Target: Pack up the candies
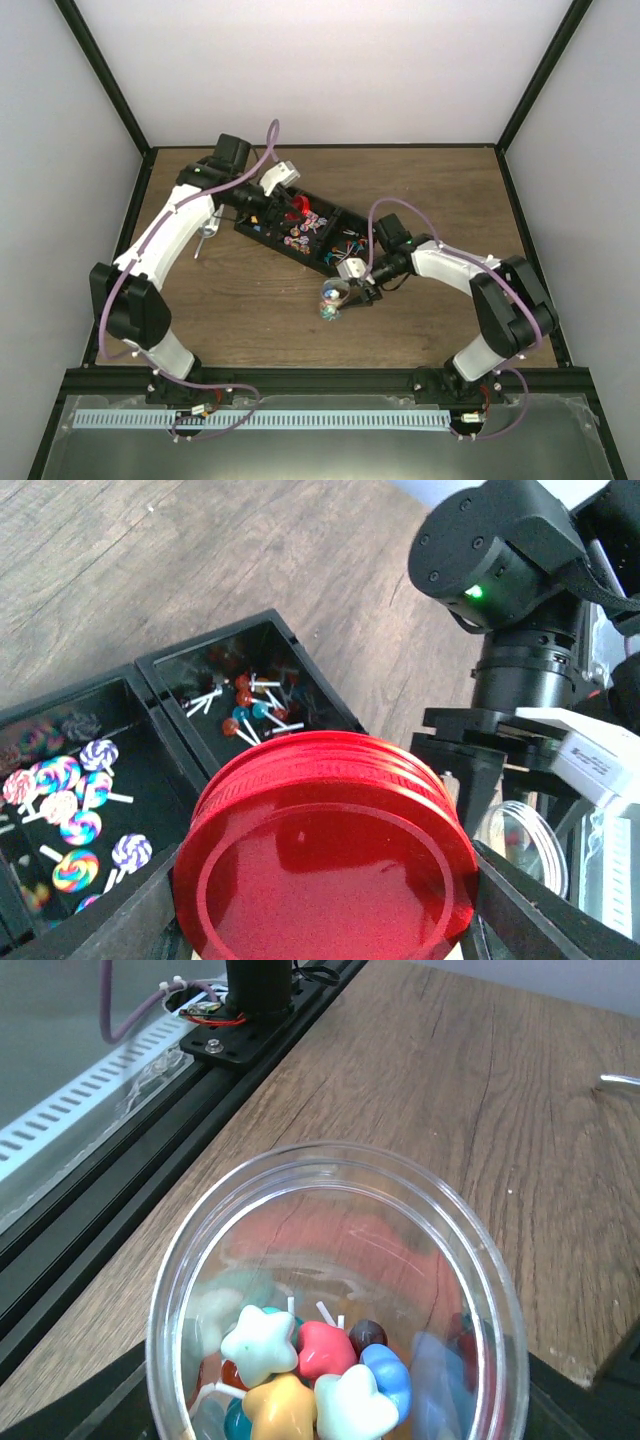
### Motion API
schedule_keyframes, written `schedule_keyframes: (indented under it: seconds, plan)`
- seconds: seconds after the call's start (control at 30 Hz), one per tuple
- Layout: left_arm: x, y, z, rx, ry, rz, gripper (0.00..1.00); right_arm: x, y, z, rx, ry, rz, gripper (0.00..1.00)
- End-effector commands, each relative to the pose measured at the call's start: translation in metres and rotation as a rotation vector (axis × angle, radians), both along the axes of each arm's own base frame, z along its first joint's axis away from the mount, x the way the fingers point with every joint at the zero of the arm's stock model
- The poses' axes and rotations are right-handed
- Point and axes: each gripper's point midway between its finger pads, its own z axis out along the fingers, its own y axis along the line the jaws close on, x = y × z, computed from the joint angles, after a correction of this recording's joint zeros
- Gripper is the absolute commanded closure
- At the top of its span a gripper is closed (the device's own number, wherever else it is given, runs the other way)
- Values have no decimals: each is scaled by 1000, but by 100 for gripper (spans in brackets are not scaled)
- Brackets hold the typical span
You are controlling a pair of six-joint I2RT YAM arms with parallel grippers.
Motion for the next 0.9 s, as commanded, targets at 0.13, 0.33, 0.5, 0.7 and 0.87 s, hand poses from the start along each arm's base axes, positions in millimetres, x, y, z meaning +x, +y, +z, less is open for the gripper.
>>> schedule_keyframes:
  seconds: [0.13,0.33,0.5,0.7,0.87]
  plan:
    - [-50,34,-8,161,-77,-91,37,38,54,-2,15,14,-94,47]
    - [-69,48,-24,227,-81,-122,37,81,70,-18,-51,-24,-213,48]
    - [-64,48,-26,229,-104,-114,37,111,68,-34,-109,-130,-299,50]
    - [-58,45,-27,222,-113,-115,37,150,62,-38,-133,-174,-365,50]
    - [-62,48,-34,249,-120,-146,37,163,56,-30,-117,-163,-356,51]
